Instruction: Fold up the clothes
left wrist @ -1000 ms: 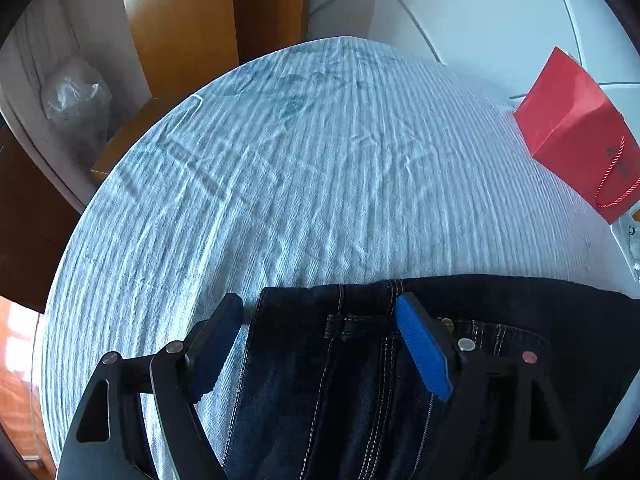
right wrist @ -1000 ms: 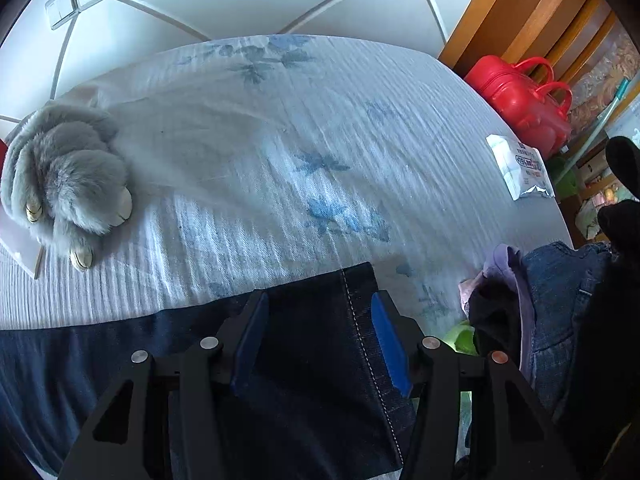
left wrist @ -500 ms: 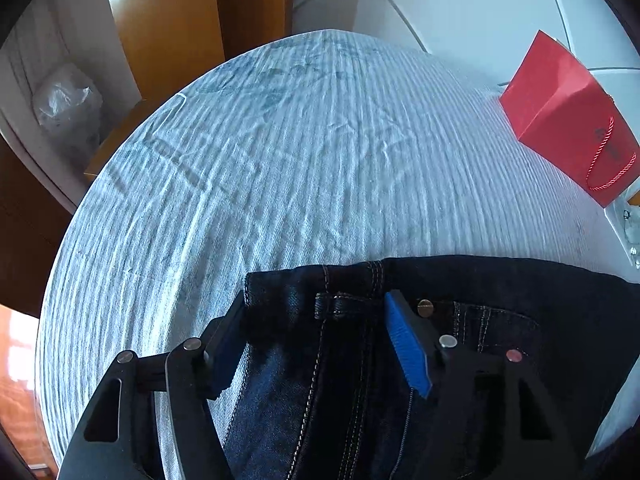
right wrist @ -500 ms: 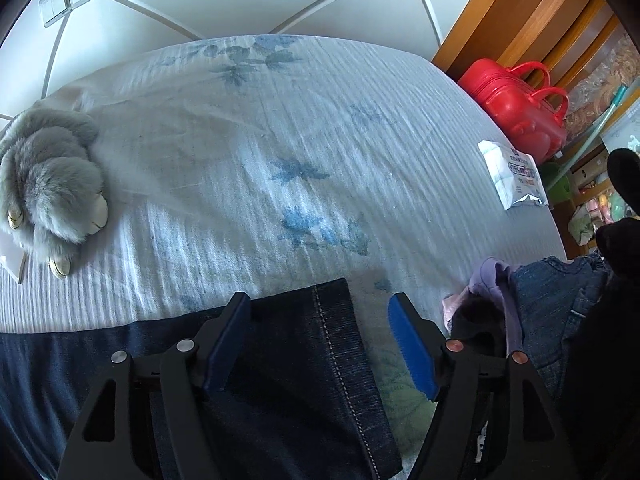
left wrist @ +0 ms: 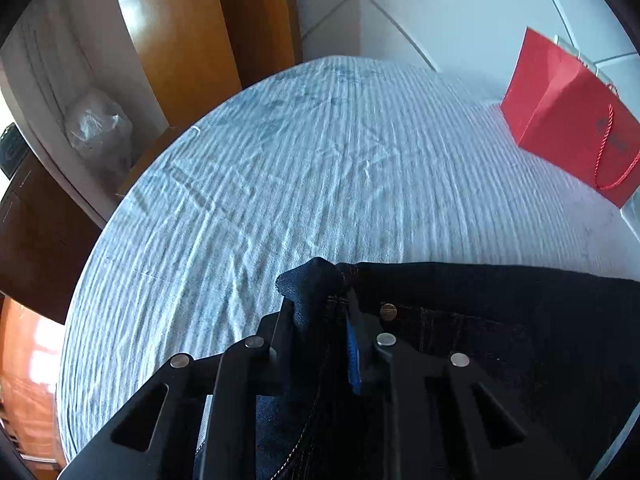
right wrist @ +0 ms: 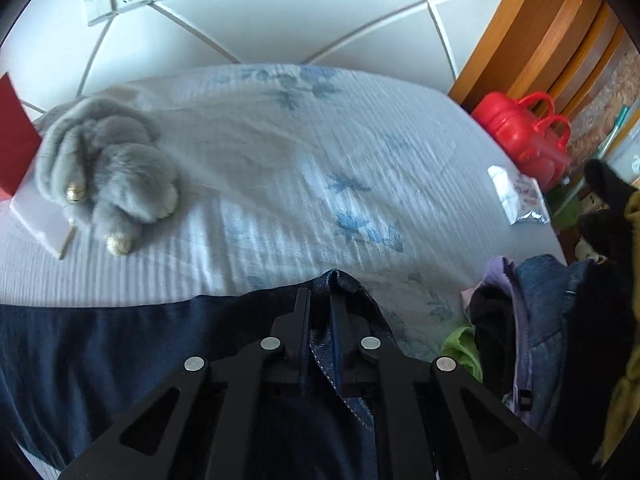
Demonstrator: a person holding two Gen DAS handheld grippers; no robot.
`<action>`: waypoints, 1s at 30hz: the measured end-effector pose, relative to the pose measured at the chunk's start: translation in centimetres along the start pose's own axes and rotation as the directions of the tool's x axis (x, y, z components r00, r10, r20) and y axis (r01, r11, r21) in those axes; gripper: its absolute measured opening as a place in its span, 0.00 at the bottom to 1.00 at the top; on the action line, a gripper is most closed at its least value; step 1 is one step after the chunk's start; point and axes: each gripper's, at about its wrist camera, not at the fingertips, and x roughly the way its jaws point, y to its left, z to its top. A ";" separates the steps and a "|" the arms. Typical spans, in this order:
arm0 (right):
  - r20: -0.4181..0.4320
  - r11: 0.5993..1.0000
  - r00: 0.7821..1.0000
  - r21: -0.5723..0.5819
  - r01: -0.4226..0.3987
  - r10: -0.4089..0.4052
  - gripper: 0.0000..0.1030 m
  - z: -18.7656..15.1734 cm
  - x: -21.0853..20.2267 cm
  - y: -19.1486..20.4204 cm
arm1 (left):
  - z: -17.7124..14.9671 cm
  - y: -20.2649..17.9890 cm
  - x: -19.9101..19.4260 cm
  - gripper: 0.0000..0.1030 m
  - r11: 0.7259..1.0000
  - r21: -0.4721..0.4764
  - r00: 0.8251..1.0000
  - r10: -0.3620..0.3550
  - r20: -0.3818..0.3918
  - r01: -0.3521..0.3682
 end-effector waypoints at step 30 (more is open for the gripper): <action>-0.001 0.936 0.991 0.327 -0.128 0.136 0.08 -42.1 -19.2 -13.4 | -21.5 11.0 -16.9 0.19 0.998 0.029 0.997 -0.051 0.053 0.050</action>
